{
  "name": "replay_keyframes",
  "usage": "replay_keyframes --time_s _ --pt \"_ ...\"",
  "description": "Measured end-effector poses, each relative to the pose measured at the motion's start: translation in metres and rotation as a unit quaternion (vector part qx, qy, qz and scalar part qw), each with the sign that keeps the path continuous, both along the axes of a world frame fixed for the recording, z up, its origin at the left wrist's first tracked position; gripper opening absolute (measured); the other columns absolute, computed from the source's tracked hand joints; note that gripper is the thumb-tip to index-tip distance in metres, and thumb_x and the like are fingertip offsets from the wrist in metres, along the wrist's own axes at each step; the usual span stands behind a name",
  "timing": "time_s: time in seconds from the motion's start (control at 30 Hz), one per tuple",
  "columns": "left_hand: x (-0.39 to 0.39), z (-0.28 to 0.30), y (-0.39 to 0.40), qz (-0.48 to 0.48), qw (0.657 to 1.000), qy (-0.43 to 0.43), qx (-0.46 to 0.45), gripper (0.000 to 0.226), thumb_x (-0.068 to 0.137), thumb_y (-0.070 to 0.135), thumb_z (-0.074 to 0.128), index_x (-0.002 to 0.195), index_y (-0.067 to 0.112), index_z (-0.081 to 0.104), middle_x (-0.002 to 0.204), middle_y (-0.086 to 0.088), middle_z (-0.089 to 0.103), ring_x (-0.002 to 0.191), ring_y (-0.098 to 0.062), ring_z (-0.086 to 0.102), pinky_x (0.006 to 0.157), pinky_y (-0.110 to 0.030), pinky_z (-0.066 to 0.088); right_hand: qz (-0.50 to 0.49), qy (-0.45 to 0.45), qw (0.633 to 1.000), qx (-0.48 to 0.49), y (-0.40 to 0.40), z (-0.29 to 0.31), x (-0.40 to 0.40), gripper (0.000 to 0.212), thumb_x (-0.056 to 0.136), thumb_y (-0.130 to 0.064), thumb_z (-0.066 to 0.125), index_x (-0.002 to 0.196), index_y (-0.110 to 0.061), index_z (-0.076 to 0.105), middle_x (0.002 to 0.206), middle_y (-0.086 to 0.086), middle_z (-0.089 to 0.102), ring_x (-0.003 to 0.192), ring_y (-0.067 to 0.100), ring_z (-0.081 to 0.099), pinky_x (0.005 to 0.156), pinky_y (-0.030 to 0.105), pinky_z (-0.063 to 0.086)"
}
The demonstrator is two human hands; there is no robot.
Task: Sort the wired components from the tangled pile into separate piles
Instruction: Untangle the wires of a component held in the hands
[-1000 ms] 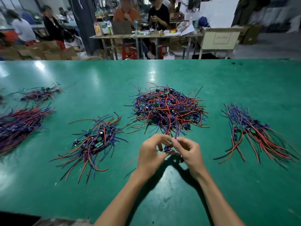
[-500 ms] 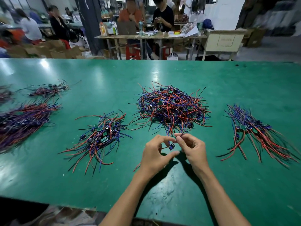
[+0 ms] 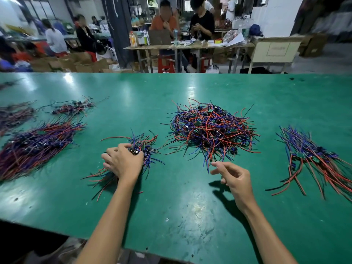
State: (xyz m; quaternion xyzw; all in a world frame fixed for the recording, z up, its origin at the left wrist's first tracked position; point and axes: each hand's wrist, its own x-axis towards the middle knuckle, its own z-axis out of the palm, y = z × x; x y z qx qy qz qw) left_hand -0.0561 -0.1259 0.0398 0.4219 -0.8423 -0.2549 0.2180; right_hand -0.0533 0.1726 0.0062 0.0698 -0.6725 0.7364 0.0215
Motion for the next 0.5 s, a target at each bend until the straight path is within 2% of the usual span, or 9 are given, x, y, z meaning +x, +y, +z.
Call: replay_keyframes --time_s 0.07,0.13,0.2,0.27,0.33,0.4,0.5 --pt "-0.003 0.002 0.019 -0.042 0.997 0.036 -0.062 0.036 0.079 0.030 0.077 0.113 0.027 0.067 0.126 -0.011 0.052 0.121 -0.033 0.040 0.097 -0.042 0.032 -0.004 -0.006 1.000 0.004 -0.001 -0.002 -0.001 0.023 0.084 -0.037 0.072 0.091 -0.017 0.081 0.079 0.009 0.076 0.057 -0.001 0.059 0.053 0.014 0.046" --pt "-0.012 0.009 0.053 -0.164 0.976 0.104 -0.095 0.020 0.085 0.027 0.070 0.105 0.027 0.071 0.114 -0.003 0.063 0.111 -0.028 0.052 0.092 -0.039 0.040 -0.011 -0.007 1.000 0.008 -0.001 -0.003 -0.004 0.018 0.085 -0.037 0.072 0.086 -0.021 0.082 0.077 0.008 0.076 0.056 0.000 0.060 0.051 0.014 0.046" --pt "-0.026 0.016 0.094 -0.286 0.952 0.109 -0.018 0.011 0.089 0.034 0.067 0.095 0.028 0.075 0.094 0.012 0.071 0.091 -0.012 0.063 0.081 -0.031 0.050 -0.023 0.001 0.999 0.027 -0.001 -0.006 -0.006 0.014 0.089 -0.033 0.071 0.085 -0.025 0.081 0.074 0.007 0.075 0.055 -0.002 0.058 0.051 0.011 0.043" --pt "-0.043 0.019 0.131 -0.349 0.933 0.070 0.058 0.023 0.088 0.050 0.065 0.089 0.029 0.076 0.079 0.018 0.070 0.077 -0.002 0.065 0.069 -0.026 0.051 -0.033 0.005 0.999 0.041 -0.001 -0.010 -0.009 0.017 0.095 -0.026 0.069 0.084 -0.024 0.081 0.071 0.008 0.074 0.051 0.002 0.053 0.049 0.012 0.041" --pt "-0.058 0.012 0.160 -0.374 0.925 0.025 0.061 0.034 0.085 0.060 0.064 0.085 0.028 0.077 0.075 0.015 0.071 0.076 -0.007 0.066 0.071 -0.026 0.053 -0.037 -0.003 0.999 0.039 -0.001 -0.013 -0.011 0.021 0.097 -0.021 0.067 0.082 -0.019 0.080 0.069 0.009 0.073 0.047 0.005 0.051 0.045 0.014 0.041" --pt "-0.067 0.003 0.174 -0.376 0.925 -0.002 0.043 0.032 0.087 0.054 0.066 0.081 0.025 0.078 0.072 0.011 0.071 0.073 -0.011 0.065 0.076 -0.029 0.055 -0.042 -0.010 0.998 0.047 -0.002 -0.016 -0.014 0.023 0.098 -0.020 0.066 0.080 -0.019 0.079 0.068 0.009 0.072 0.048 0.005 0.052 0.045 0.015 0.040" --pt "-0.065 -0.012 0.176 -0.370 0.925 0.032 0.076 0.023 0.088 0.046 0.067 0.080 0.027 0.078 0.075 0.011 0.073 0.072 -0.008 0.064 0.075 -0.029 0.056 -0.073 -0.021 0.996 0.056 -0.003 -0.019 -0.018 0.026 0.101 -0.021 0.061 0.081 -0.022 0.078 0.065 0.009 0.071 0.048 0.006 0.051 0.046 0.018 0.040"
